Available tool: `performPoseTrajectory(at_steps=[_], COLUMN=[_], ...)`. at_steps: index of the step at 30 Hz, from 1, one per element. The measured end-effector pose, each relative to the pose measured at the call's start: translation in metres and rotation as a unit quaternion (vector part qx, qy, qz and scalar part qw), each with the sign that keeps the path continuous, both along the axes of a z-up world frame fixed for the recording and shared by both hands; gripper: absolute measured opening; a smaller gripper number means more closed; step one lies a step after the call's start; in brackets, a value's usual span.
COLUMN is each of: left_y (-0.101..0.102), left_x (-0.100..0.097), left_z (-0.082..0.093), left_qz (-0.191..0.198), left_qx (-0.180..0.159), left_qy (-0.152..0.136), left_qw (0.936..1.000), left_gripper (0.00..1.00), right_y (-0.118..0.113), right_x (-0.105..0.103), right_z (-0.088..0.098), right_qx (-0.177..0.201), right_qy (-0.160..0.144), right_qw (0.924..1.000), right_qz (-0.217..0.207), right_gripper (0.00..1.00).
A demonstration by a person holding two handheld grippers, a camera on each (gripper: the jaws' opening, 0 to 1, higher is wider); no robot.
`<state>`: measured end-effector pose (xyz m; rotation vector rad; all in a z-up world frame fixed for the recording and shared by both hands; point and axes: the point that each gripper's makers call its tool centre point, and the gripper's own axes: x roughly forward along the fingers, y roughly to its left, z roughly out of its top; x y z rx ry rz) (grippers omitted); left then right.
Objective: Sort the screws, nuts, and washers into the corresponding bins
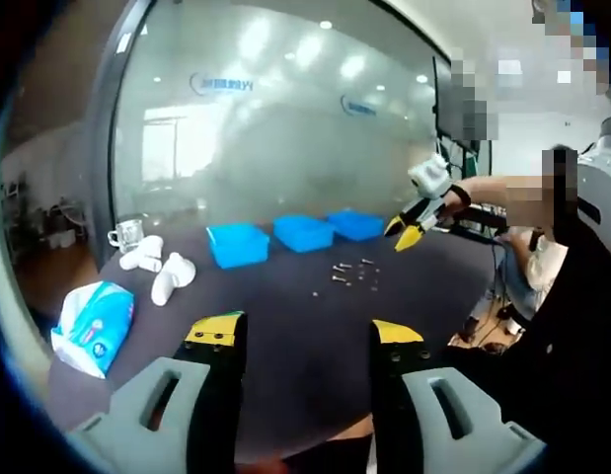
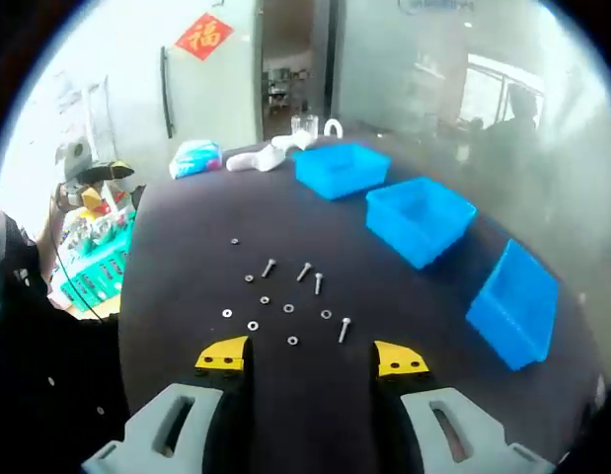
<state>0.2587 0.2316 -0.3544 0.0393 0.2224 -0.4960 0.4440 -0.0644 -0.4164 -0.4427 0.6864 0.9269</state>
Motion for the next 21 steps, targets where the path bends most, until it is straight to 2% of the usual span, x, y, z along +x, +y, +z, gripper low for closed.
performPoseTrajectory(at_steps=[3,9,10,13,15,17,21], left_y=[0.000,-0.001,0.000,0.001,0.001,0.002,0.005], left_x=[-0.001,-0.002,-0.002,-0.001,-0.001,-0.001,0.000], left_z=[0.000,0.000,-0.001,-0.003,-0.003,-0.004,-0.006], left_qz=[0.001,0.002,0.003,0.007,0.009,0.010,0.014], left_qx=[-0.001,0.000,0.001,0.002,0.002,0.001,0.001], left_qy=[0.000,0.001,0.001,0.003,0.005,0.006,0.008], left_qw=[1.0000,1.0000,1.0000,1.0000,0.9999,0.9999,0.9999], left_gripper=[0.48,0.48,0.48,0.48,0.48,0.48,0.48], right_y=[0.001,0.007,0.005,0.007,0.005,0.007,0.010], right_x=[0.007,0.022,0.033,0.035,0.043,0.044,0.042], right_z=[-0.009,-0.018,-0.019,-0.025,-0.030,-0.033,-0.039], right_qx=[-0.011,-0.025,-0.028,-0.037,-0.051,-0.056,-0.062], right_qy=[0.014,0.014,0.015,0.020,0.017,0.011,0.019], right_qw=[0.9998,0.9996,0.9995,0.9991,0.9986,0.9984,0.9979], right_qz=[-0.005,-0.006,-0.005,-0.003,0.002,0.002,-0.001], right_gripper=[0.41,0.33,0.33,0.30,0.28,0.27,0.25])
